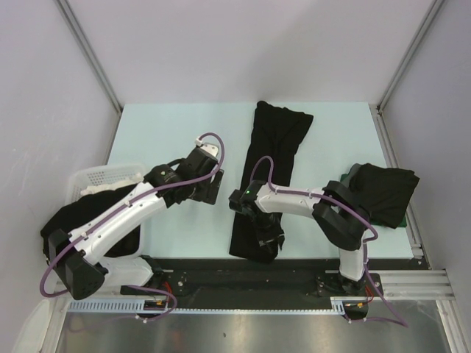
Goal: Fold and stack the t-shirts
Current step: Rotate the tshirt 90 degrees
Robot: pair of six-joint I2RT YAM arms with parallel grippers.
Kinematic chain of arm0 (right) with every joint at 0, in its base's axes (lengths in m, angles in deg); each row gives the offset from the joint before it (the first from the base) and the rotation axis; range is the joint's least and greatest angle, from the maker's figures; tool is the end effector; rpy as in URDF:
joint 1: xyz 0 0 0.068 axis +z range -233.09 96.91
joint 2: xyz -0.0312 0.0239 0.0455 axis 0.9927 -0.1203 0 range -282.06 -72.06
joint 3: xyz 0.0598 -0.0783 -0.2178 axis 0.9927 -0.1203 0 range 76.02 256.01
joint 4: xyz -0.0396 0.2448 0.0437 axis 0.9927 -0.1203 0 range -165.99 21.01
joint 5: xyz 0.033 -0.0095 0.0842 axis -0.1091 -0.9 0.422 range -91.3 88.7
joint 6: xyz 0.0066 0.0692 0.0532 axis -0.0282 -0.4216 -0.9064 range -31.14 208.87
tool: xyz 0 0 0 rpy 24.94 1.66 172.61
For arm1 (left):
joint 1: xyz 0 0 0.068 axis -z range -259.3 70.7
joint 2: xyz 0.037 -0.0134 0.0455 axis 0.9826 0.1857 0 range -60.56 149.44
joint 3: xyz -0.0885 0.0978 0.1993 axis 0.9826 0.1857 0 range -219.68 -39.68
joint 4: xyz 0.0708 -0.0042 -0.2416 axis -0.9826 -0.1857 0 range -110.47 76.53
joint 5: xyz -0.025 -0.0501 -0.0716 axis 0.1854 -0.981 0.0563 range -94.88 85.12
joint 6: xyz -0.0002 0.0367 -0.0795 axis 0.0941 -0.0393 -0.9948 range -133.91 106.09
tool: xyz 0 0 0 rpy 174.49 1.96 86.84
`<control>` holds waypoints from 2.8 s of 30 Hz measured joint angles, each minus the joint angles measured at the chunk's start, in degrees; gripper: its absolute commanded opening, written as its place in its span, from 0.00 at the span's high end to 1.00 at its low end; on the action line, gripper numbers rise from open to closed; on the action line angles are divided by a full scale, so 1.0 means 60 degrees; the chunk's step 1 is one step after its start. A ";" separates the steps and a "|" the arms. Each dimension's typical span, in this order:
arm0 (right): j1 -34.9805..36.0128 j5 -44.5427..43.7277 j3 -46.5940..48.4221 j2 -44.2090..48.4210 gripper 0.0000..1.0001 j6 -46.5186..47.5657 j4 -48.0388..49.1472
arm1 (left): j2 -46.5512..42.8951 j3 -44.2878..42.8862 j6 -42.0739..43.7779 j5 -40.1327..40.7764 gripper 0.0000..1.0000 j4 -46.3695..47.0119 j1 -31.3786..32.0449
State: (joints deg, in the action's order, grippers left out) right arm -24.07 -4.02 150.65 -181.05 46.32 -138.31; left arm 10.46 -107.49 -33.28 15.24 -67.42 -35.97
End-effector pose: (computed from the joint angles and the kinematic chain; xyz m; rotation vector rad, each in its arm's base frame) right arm 0.1505 0.2435 0.0999 0.4398 -2.9778 0.3247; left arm 0.2095 -0.1609 0.2532 0.3873 2.4494 -0.0045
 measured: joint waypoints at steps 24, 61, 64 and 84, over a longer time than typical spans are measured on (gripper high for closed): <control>-0.2677 -0.1606 0.2674 0.0361 0.42 0.1730 -0.0036 | 0.0040 0.0098 0.0018 0.0011 0.19 -0.0066 -0.0058; -0.4889 -0.3104 0.9712 -0.5053 0.39 0.7067 0.4222 | 0.0171 0.0284 -0.1370 0.0109 0.18 -0.1188 -0.0066; -0.4892 -0.3104 0.9737 -0.5118 0.39 0.7293 0.4554 | 0.0219 0.0284 -0.1432 0.0109 0.18 -0.1224 -0.0066; -0.5235 -0.2750 1.0488 -0.6368 0.41 0.7461 0.5431 | 0.0208 0.0455 -0.1876 0.0091 0.17 -0.1628 -0.0066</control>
State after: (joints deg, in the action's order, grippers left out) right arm -55.47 -20.53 213.57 -219.26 91.08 -105.72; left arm 11.71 -104.76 -44.54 15.78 -77.19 -36.36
